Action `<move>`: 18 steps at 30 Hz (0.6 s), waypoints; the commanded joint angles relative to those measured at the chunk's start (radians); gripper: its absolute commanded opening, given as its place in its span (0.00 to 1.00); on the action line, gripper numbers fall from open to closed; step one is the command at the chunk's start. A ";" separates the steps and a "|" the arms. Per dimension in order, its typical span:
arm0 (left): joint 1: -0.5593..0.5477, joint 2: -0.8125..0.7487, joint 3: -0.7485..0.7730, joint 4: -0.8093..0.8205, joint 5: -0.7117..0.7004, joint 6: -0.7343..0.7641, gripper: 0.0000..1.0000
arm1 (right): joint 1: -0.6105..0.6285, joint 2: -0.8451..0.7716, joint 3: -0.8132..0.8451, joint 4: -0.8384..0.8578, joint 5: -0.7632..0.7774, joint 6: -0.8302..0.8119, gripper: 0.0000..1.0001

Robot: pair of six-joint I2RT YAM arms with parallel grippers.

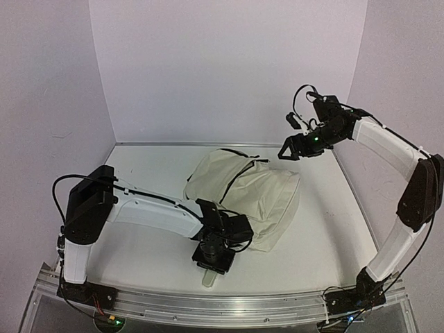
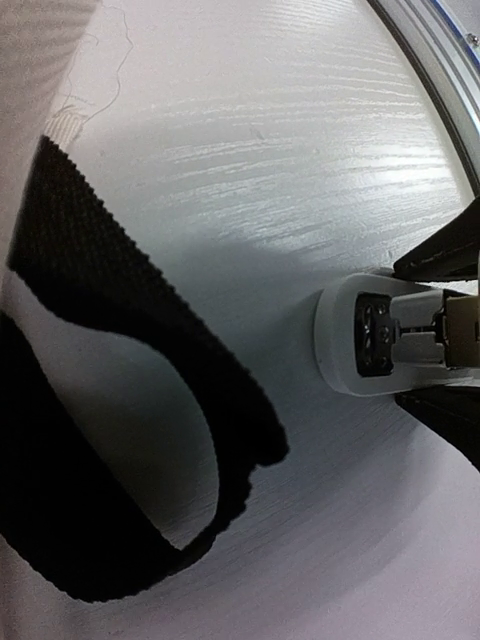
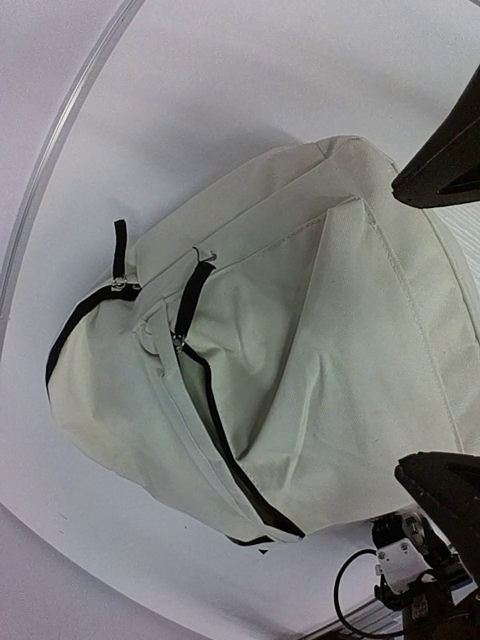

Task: Pack the student bag
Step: Pick up the stationery from the center of the board.

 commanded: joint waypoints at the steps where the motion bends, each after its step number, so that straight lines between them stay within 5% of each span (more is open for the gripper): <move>1: 0.010 0.130 -0.114 0.113 0.156 0.013 0.33 | 0.002 0.018 0.026 0.012 0.000 0.006 0.84; 8: 0.026 0.092 -0.027 -0.045 -0.004 0.028 0.17 | 0.003 0.014 0.027 0.012 -0.001 0.001 0.84; 18: 0.040 -0.129 0.057 -0.120 -0.161 0.074 0.08 | 0.028 0.031 0.055 0.013 0.006 -0.003 0.84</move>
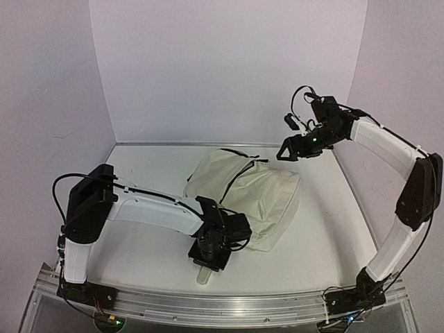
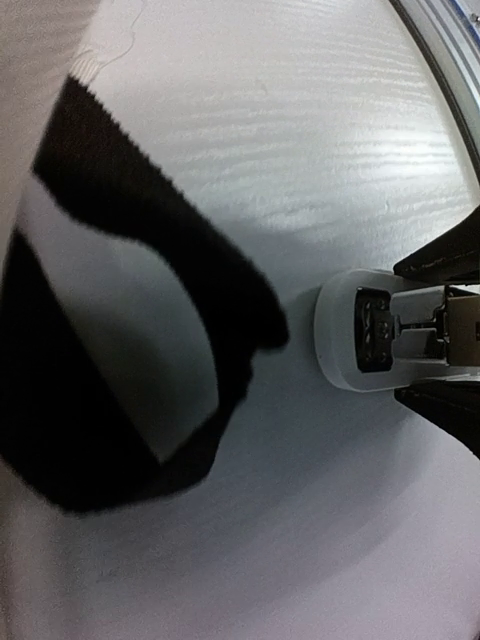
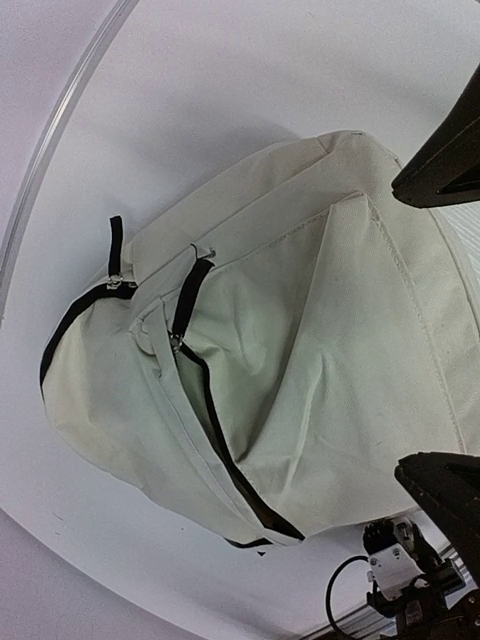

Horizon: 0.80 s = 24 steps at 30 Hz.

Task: Pack the student bag
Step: Pick up the stationery from the center of the board, then adjust the student bag at the center of the board.

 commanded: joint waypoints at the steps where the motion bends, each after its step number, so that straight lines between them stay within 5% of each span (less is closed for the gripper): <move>1: 0.020 -0.162 0.020 -0.012 -0.092 0.072 0.08 | 0.026 0.018 0.054 0.013 0.008 -0.005 0.84; 5: 0.056 -0.283 -0.022 0.109 -0.040 0.113 0.08 | 0.049 0.035 0.073 0.013 0.024 -0.008 0.84; 11: 0.259 -0.478 -0.117 0.244 0.061 0.152 0.08 | 0.130 0.082 0.102 0.032 0.085 0.019 0.81; 24: 0.461 -0.508 -0.107 0.327 0.114 0.148 0.09 | 0.290 0.276 0.215 0.059 0.234 0.085 0.63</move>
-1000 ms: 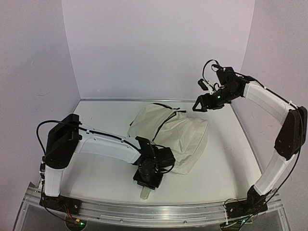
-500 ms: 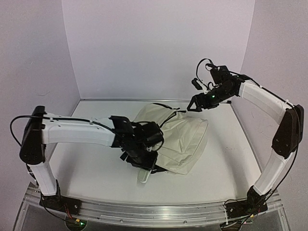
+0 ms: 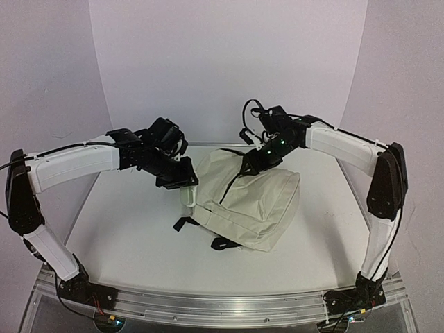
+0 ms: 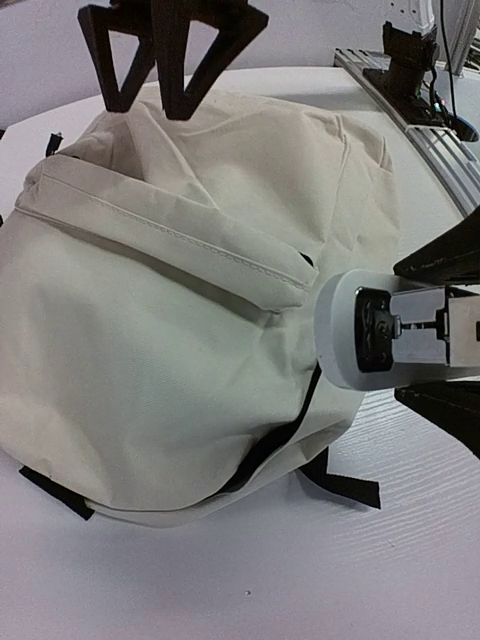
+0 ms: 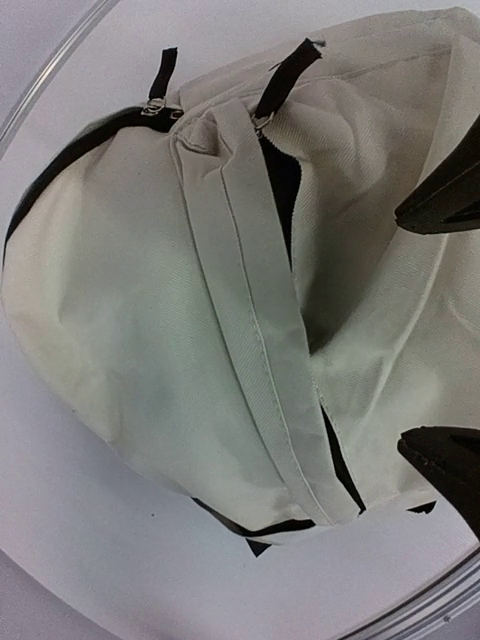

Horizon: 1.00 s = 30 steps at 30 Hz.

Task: Pack the student bag
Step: Adjust the student bag at the center of the board.

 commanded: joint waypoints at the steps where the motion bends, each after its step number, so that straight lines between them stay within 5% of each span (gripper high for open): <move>1: 0.014 -0.027 0.000 0.075 0.024 -0.001 0.09 | 0.032 0.056 0.069 0.022 0.090 0.016 0.63; 7: 0.025 -0.027 0.000 0.080 0.023 0.003 0.09 | 0.062 0.139 0.111 0.021 0.106 0.020 0.64; 14: 0.033 -0.027 -0.007 0.087 0.021 0.013 0.09 | 0.115 0.139 0.056 0.015 0.139 -0.036 0.76; 30: 0.058 0.027 0.020 0.099 0.057 0.038 0.08 | 0.074 -0.186 -0.440 -0.003 0.281 -0.457 0.81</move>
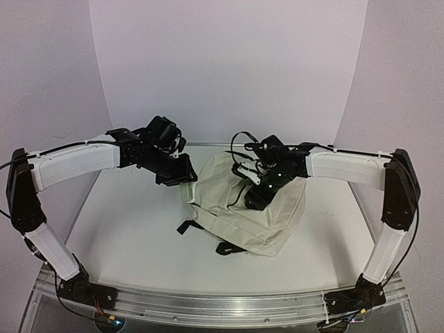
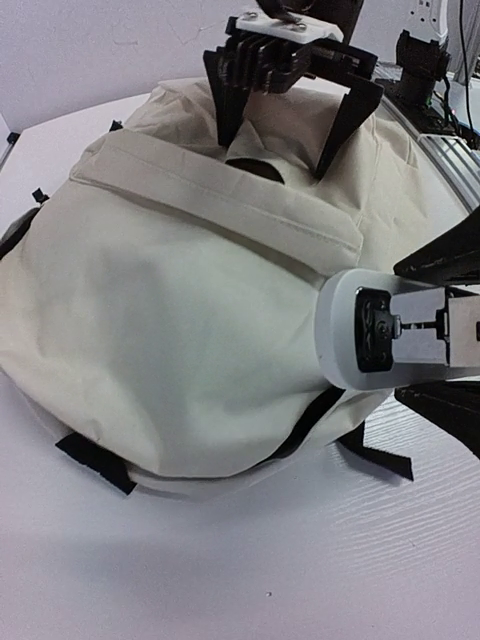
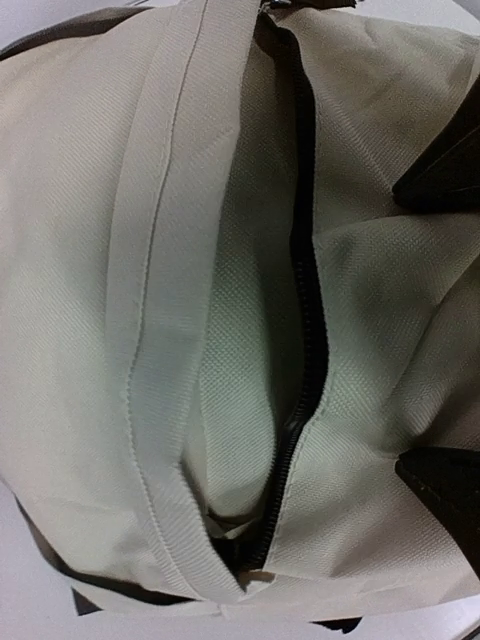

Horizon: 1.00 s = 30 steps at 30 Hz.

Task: Pack the student bag
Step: Adjust the student bag at the center of the board.

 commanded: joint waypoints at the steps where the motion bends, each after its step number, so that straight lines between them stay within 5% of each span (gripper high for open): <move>1: 0.008 0.017 0.028 0.049 0.023 0.029 0.08 | -0.081 -0.078 -0.085 -0.142 0.093 -0.163 0.81; 10: 0.012 0.041 0.049 0.064 0.043 0.042 0.08 | -0.241 -0.003 0.137 -0.139 0.197 -0.235 0.79; 19: 0.015 0.011 0.026 0.082 0.036 0.040 0.08 | -0.244 -0.006 0.264 -0.176 0.121 0.175 0.73; 30: 0.015 -0.010 0.005 0.100 0.035 0.026 0.08 | -0.244 0.077 0.261 -0.180 0.105 0.363 0.68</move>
